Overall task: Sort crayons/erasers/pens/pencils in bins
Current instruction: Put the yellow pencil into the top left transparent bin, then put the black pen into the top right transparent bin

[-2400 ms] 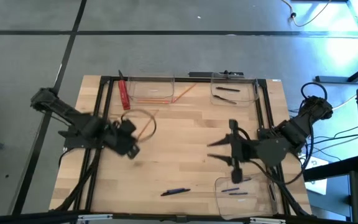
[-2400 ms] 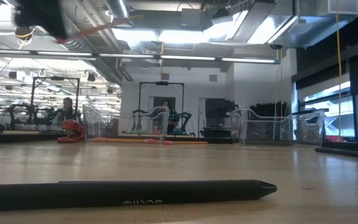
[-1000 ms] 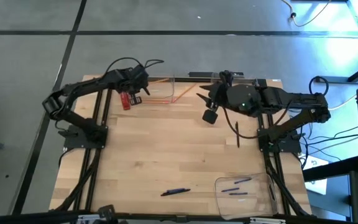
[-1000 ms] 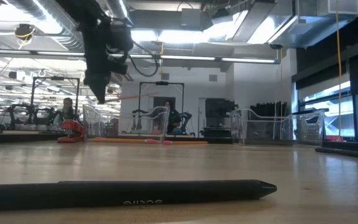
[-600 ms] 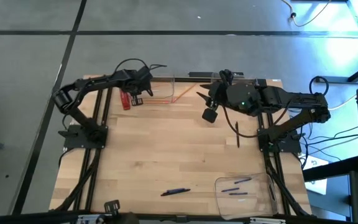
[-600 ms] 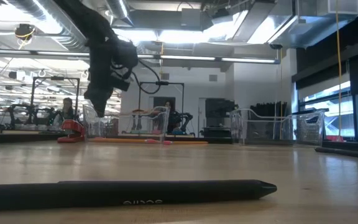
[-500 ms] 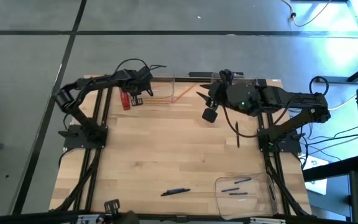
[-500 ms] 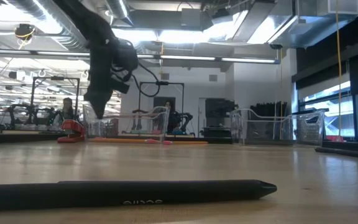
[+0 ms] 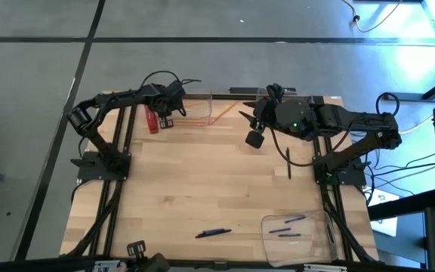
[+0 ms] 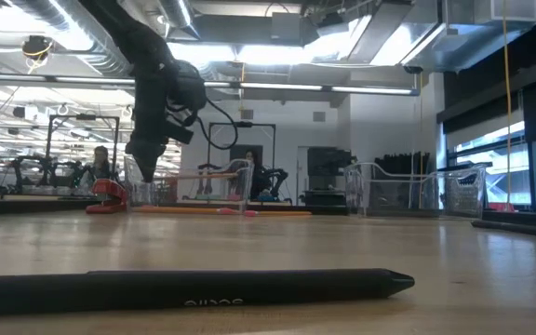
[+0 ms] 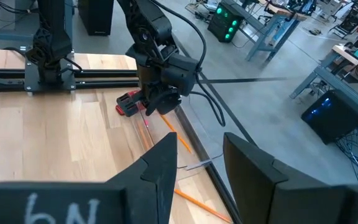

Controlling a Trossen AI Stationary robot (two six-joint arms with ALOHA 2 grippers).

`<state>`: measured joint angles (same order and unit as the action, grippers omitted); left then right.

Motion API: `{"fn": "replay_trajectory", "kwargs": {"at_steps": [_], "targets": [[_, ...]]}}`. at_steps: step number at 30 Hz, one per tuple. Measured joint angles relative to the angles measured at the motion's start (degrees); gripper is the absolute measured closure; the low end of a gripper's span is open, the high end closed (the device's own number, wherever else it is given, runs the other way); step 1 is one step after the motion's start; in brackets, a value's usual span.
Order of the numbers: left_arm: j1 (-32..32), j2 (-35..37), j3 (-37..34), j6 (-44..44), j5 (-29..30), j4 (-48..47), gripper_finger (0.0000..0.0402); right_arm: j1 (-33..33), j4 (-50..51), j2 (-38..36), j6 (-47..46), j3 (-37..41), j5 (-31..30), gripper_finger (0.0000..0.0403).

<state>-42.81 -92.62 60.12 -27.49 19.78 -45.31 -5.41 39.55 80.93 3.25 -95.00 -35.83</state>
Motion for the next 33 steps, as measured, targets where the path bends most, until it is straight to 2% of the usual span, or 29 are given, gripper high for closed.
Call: {"fn": "replay_trajectory", "kwargs": {"at_steps": [9,19,23,27,33], "targets": [[0.0,0.0,0.0,0.1,0.0,1.3,0.0360,0.0,0.0,0.0,-0.1,0.0,0.0,0.0271],[0.0,0.0,0.0,0.1,0.5,1.8,0.0318,0.0,0.0,0.0,-0.2,0.0,0.0,0.0271],[0.1,0.2,0.0,3.7,0.4,1.8,0.0318,0.0,0.0,0.0,-0.2,0.0,0.0,0.0271],[0.2,2.6,-0.1,6.6,-0.9,1.8,0.0321,0.0,0.0,0.0,-0.2,0.0,0.0,0.0271],[1.9,10.6,-0.1,14.9,-4.7,1.4,0.0321,0.0,0.3,0.0,-0.1,0.0,0.0,0.0271]]}}
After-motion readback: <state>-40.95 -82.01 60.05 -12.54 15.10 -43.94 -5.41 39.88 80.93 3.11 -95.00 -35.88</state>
